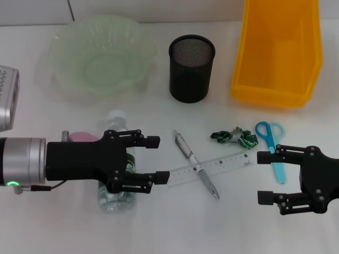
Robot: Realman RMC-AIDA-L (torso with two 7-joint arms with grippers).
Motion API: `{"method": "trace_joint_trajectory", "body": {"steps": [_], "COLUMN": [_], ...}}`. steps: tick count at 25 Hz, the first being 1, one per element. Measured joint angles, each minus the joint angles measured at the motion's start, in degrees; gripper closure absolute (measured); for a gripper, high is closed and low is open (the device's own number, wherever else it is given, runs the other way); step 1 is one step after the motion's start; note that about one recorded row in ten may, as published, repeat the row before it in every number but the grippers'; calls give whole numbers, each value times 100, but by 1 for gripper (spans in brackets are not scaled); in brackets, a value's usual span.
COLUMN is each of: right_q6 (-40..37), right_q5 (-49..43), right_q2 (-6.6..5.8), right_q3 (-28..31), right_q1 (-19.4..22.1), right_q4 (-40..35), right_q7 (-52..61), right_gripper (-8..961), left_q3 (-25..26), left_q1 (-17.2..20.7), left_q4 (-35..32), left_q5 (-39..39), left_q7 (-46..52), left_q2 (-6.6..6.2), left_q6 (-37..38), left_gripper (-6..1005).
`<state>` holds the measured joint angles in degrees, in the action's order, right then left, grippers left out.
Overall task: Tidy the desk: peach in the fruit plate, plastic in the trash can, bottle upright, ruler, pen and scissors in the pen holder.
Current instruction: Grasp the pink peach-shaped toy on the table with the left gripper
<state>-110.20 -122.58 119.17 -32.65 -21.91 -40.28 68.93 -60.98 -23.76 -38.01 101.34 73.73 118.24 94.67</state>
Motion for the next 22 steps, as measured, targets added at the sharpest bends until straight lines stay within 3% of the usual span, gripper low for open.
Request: {"method": "trace_joint_trajectory", "body": {"steps": [13,15,18,22], "right_q6": [13,52,139,178], "right_q5": [110,160,169,171], "right_q2": [10,10,10,10], "right_q3": [32,31,31,26], "right_q1": [1,21,41,45], "right_q4": [24,24,67,129], "right_q7": [-63,-64,-64,-64], "right_gripper": [111,111,111,111], "left_q3": [162,590,689,1128], "left_q1": [65,251,305,633], "left_q4": [-78,-294,-354,-573], "left_q5": [16,18,23,66], "left_q7": [-5,-13,-14,-35], "left_q2": [7,6,6,-111], "left_q6": [53,117,117,-7], "left_gripper": [201,203,206,210]}}
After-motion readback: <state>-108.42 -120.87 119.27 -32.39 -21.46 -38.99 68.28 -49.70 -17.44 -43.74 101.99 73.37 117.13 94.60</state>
